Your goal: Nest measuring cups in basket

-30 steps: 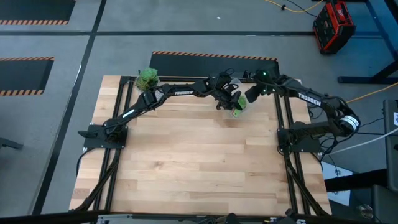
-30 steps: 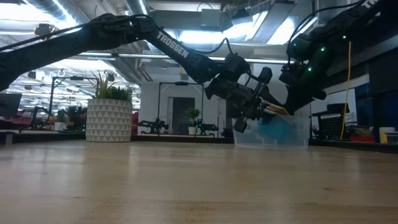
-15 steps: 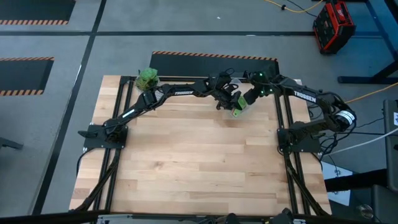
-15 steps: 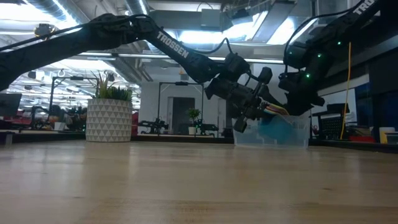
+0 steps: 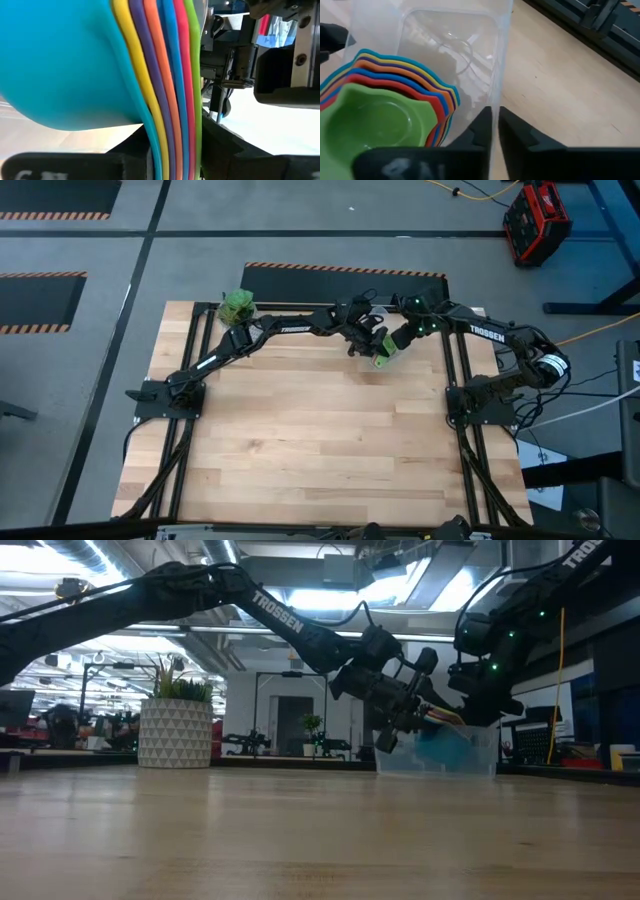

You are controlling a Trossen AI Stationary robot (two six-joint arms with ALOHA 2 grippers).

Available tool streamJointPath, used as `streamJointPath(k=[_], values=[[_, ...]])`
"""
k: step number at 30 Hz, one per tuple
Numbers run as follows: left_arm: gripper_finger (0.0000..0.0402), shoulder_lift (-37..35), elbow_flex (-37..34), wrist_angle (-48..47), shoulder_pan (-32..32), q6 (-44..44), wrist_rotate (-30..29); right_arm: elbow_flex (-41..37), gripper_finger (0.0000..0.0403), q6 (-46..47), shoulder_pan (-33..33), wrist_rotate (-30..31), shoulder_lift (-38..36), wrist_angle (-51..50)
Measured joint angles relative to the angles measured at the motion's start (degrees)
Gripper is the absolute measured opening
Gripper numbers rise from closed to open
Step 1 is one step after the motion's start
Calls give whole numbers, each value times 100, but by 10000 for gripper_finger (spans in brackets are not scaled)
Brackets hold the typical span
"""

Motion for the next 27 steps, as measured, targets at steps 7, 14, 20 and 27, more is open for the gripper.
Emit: streamJointPath(k=[7,14,20,27], values=[[126,2,0,-88,0,33,-16,0,17,131,-2,3,0,-9],[145,3,2,-256,10,33,-149,2,7,150,-2,4,-7,-74],[145,2,2,-251,58,21,-155,7,9,299,-2,6,-7,-133],[143,2,2,-209,169,21,-327,9,8,405,-2,13,-11,-193]])
